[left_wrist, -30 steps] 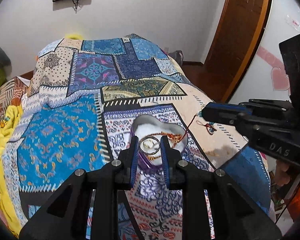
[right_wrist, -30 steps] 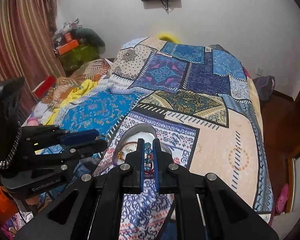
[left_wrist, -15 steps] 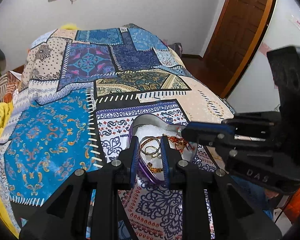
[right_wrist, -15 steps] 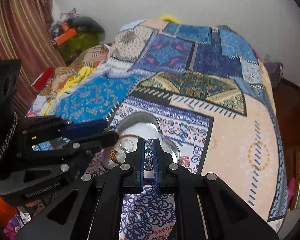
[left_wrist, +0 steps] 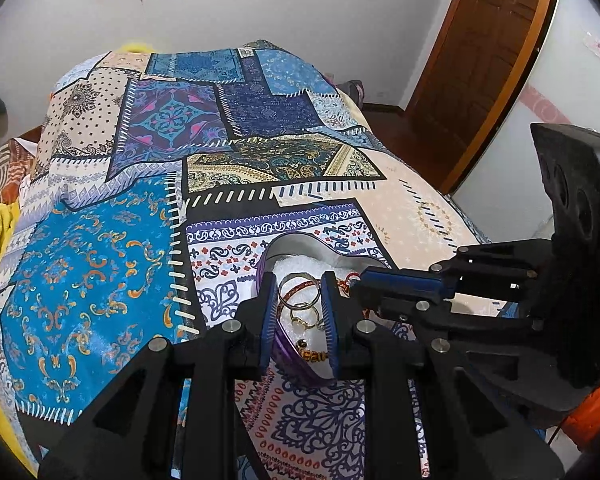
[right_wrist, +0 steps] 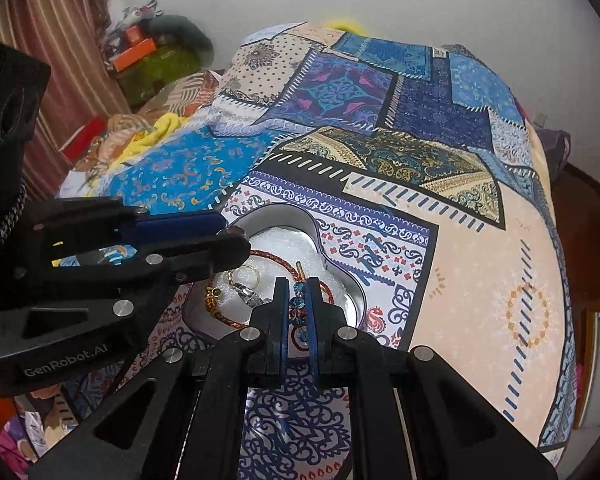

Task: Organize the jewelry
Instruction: 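Lower the strand and ring into the tin and open both grippers, then lift both grippers away from the tin toward the remaining jewelry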

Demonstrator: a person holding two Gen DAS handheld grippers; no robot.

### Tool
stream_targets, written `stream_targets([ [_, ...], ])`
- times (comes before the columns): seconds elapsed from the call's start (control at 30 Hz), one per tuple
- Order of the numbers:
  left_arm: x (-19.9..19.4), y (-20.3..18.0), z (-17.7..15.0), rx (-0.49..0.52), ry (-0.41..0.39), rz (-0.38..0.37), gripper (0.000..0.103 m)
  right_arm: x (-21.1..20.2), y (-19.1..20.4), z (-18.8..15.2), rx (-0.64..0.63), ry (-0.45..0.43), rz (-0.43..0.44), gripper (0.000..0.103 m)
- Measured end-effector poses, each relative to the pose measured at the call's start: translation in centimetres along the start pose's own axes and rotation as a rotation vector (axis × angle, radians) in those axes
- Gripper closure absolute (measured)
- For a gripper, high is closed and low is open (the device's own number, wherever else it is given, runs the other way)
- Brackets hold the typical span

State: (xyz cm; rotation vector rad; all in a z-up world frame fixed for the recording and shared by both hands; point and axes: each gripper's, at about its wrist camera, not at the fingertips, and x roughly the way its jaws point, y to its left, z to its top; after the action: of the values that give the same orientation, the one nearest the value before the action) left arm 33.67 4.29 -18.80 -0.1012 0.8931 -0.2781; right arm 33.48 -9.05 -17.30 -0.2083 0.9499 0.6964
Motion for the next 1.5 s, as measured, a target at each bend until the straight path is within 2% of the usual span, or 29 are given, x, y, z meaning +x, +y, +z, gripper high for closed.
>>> stream_targets([
  [0.27,-1.1,-0.1,0.1,0.001,-0.013,0.005,0.082,-0.1,0.1,-0.1,-0.012,0.007,-0.069,0.092],
  [0.5,-3.1,-0.8,-0.2,0.011,-0.036,0.027,0.079,-1.3,0.3,-0.3,-0.003,0.007,-0.083,0.090],
  [0.63,-4.6,-1.4,-0.7,0.023,-0.050,0.049,0.077,-2.7,0.4,-0.5,0.014,-0.011,-0.083,0.077],
  [0.67,-5.0,-1.4,-0.7,0.027,-0.055,0.055,0.075,-3.2,0.4,-0.5,0.016,-0.022,-0.087,0.071],
  [0.77,-6.3,-1.9,-1.2,0.039,-0.075,0.078,0.070,-4.8,0.8,-0.7,0.018,-0.056,-0.101,0.064],
  [1.03,-9.8,-3.1,-3.2,0.042,-0.091,0.101,0.068,-9.1,2.0,-1.5,0.029,-0.127,-0.107,0.063],
  [1.2,-11.2,-3.4,-4.9,0.038,-0.084,0.117,0.062,-11.4,3.3,-2.9,0.023,-0.158,-0.106,0.063],
  [1.5,-12.2,-3.1,-8.4,0.002,-0.039,0.109,0.062,-11.5,4.3,-5.7,0.011,-0.117,-0.100,0.063],
])
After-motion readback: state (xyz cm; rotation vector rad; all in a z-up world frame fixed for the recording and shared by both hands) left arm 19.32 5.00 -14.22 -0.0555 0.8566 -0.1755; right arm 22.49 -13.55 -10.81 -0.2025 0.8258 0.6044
